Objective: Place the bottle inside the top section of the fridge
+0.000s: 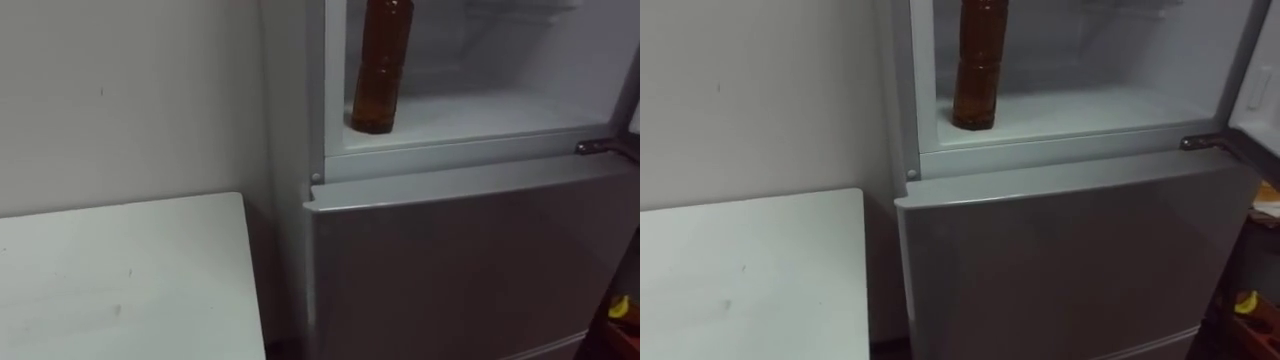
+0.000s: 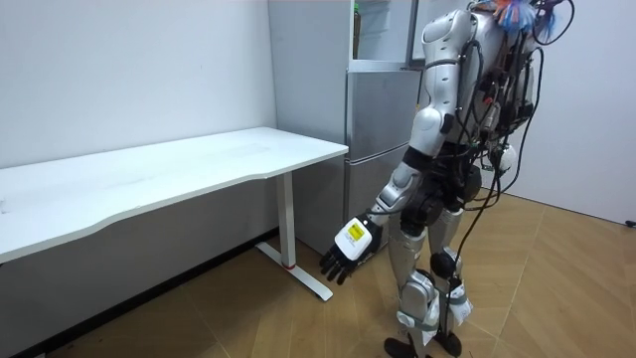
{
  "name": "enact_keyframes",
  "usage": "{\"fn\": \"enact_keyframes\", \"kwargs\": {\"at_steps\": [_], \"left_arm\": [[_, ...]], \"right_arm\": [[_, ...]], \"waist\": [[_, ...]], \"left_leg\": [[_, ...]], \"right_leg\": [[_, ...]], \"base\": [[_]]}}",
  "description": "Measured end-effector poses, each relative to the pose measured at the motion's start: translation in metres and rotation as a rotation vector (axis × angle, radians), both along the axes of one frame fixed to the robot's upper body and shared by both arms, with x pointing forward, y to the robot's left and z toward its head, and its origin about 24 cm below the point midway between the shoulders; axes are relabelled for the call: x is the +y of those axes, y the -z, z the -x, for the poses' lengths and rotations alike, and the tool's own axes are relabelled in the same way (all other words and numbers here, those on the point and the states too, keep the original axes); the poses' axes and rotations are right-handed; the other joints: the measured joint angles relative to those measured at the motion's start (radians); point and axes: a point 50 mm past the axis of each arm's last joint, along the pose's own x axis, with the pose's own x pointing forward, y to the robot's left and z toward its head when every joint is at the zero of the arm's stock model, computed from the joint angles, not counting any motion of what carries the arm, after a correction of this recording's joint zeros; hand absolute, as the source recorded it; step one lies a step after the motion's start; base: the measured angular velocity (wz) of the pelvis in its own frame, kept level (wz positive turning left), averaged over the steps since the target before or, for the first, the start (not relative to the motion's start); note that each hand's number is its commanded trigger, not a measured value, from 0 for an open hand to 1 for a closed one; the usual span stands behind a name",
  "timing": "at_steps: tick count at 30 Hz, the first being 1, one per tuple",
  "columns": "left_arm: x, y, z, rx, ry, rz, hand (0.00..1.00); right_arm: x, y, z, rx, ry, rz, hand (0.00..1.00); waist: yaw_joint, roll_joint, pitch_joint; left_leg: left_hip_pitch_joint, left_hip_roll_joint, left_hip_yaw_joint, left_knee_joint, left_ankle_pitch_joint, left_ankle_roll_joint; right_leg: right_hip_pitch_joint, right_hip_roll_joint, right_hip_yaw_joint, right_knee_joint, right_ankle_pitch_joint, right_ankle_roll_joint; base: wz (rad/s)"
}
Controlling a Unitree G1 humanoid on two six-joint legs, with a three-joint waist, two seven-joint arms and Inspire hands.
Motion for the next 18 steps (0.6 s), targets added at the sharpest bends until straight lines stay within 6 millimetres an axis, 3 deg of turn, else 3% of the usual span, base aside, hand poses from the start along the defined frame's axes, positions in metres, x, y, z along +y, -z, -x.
{"fn": "enact_keyframes", "kwargs": {"at_steps": [10, 18], "left_arm": [[0.005, -0.003, -0.007, -0.031, 0.017, -0.012, 0.0], [0.005, -0.004, -0.011, -0.044, 0.024, -0.007, 0.0]], "right_arm": [[-0.038, -0.044, -0.005, 0.016, 0.149, 0.201, 0.0], [-0.051, -0.081, -0.022, -0.088, 0.169, 0.317, 0.0]], "waist": [[-0.018, -0.015, -0.0005], [-0.033, -0.02, -0.0001]], "left_leg": [[-0.004, -0.002, 0.0, -0.009, 0.0, 0.0], [-0.003, -0.003, 0.002, -0.013, 0.0, 0.0]], "right_leg": [[-0.004, 0.0, -0.002, -0.005, -0.002, 0.003], [-0.008, 0.001, 0.003, -0.007, -0.002, 0.003]], "base": [[0.0], [0.0]]}}
